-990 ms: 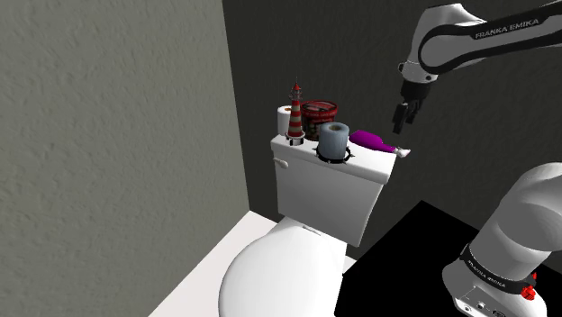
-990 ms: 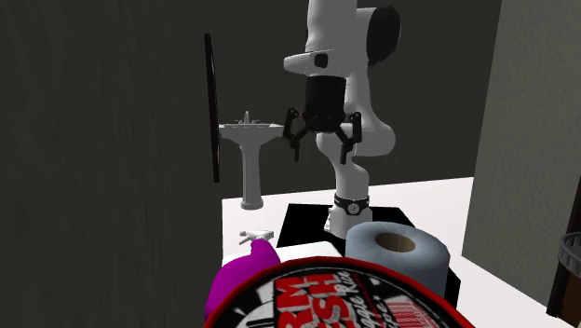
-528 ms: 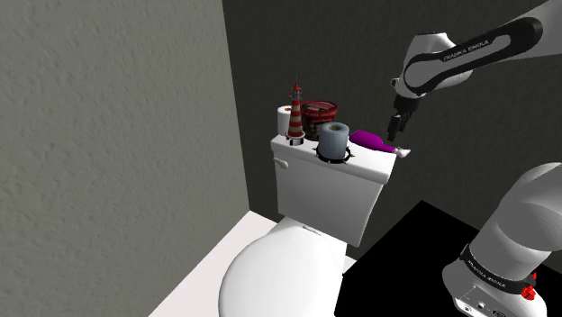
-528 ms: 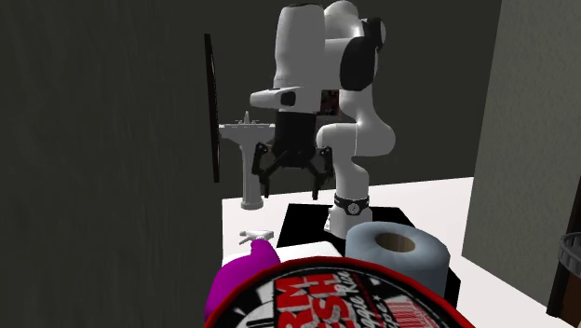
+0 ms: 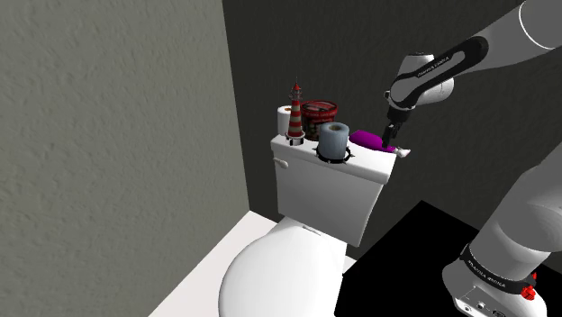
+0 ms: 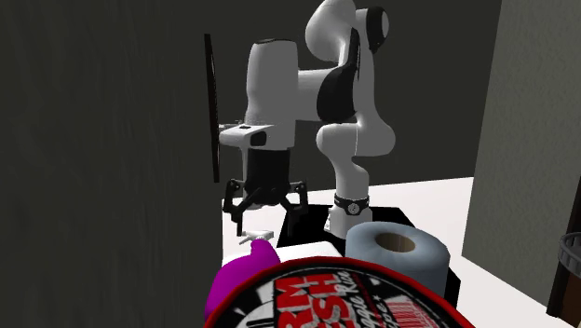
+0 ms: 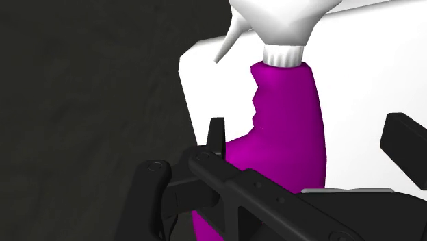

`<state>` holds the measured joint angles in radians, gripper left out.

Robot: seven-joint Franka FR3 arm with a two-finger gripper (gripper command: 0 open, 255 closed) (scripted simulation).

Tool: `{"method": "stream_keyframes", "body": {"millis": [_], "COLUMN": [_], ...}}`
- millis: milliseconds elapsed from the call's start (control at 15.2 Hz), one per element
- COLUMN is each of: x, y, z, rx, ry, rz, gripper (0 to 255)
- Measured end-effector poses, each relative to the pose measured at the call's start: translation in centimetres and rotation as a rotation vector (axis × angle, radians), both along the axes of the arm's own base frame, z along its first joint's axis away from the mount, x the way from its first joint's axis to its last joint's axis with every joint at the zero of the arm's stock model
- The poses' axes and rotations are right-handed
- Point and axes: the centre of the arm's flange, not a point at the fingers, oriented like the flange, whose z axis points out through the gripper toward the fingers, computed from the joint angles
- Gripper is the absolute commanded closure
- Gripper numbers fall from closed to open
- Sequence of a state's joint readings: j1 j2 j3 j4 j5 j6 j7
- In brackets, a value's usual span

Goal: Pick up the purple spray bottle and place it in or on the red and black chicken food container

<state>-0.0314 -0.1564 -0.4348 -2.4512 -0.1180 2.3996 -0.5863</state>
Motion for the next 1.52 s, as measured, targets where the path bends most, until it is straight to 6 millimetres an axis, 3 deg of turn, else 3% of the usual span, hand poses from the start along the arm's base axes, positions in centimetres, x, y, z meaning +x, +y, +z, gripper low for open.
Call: {"method": "stream_keyframes", "body": {"millis": [330,726,792,1518], "x": [0.2,0.3,0.3,0.3], "y": [-0.3,-0.3,-0.3,-0.2], "z": [-2.4,-2.9,-2.9,-2.6], "rx": [0.000,-0.001,-0.001,-0.001], "ry": [0.000,-0.001,-0.001,-0.001], "rz": [0.001,0.001,0.001,0.001], "gripper": [0,0,255,255]}}
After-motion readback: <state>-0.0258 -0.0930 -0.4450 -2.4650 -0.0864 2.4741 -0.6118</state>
